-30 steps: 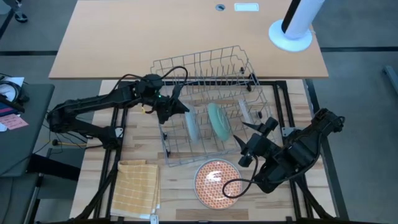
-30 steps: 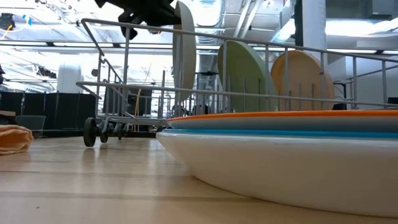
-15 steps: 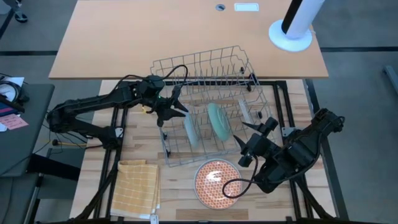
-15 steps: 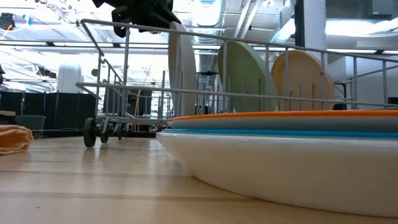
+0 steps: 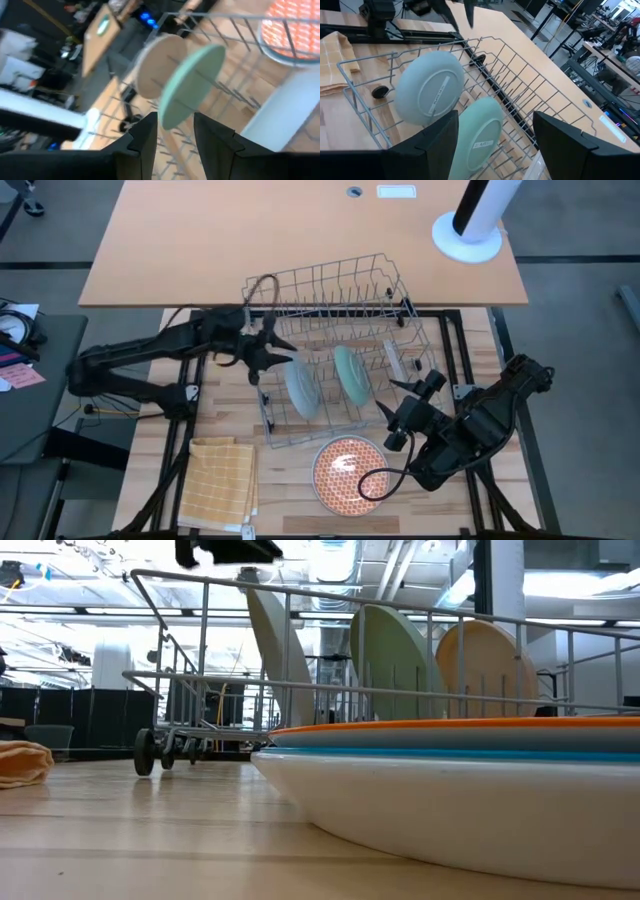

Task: Sort dishes
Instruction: Put the orange patterned plate in the dish rack

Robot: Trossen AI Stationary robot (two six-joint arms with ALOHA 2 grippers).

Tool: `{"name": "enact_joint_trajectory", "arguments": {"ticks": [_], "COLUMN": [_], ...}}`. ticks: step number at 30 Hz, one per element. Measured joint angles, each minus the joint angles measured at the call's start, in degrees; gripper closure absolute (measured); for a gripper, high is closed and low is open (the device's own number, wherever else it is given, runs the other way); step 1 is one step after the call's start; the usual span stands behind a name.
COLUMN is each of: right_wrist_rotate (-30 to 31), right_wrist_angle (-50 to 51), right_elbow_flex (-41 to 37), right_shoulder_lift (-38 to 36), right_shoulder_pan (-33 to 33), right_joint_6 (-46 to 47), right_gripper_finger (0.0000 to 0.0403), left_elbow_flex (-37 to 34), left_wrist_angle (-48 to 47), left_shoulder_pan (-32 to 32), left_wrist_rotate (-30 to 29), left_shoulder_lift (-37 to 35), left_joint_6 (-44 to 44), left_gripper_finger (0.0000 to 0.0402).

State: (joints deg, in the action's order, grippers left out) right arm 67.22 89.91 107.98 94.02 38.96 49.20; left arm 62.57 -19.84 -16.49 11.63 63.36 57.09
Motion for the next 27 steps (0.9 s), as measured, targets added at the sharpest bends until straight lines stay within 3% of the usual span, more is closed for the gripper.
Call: {"name": "enact_joint_trajectory", "arguments": {"ticks": [3, 7, 11, 18, 27], "right_wrist_rotate": [0.0, -0.4, -4.1, -11.5, -15.1], "right_wrist_angle": [0.0, 0.0, -0.2, -0.6, -3.7], "right_elbow_flex": [0.0, 0.0, 0.0, 0.0, 0.0], "right_shoulder_lift": [0.0, 0.0, 0.0, 0.8, 9.6], "right_shoulder_pan": [0.0, 0.0, -0.1, 0.2, 2.0], "right_joint_6": [0.1, 1.7, 6.3, 24.4, 26.0], "right_gripper_finger": [0.0143, 0.0143, 0.0143, 0.0143, 0.0143], "left_elbow_flex": [0.0, 0.0, 0.0, 0.0, -2.3], "left_wrist_angle": [0.1, -0.4, -3.3, -7.7, -10.4], "left_shoulder_pan": [2.5, 6.5, 11.5, 19.7, 27.6], "left_wrist_rotate": [-1.6, -1.4, -1.4, -1.5, -6.5], "left_shoulder_lift": [-3.6, -7.0, -8.5, -8.6, -6.9], "left_joint_6": [-5.4, -19.1, -30.0, -40.4, -54.9], "left_gripper_finger": [0.0279, 0.0279, 0.0279, 0.0279, 0.0279]}}
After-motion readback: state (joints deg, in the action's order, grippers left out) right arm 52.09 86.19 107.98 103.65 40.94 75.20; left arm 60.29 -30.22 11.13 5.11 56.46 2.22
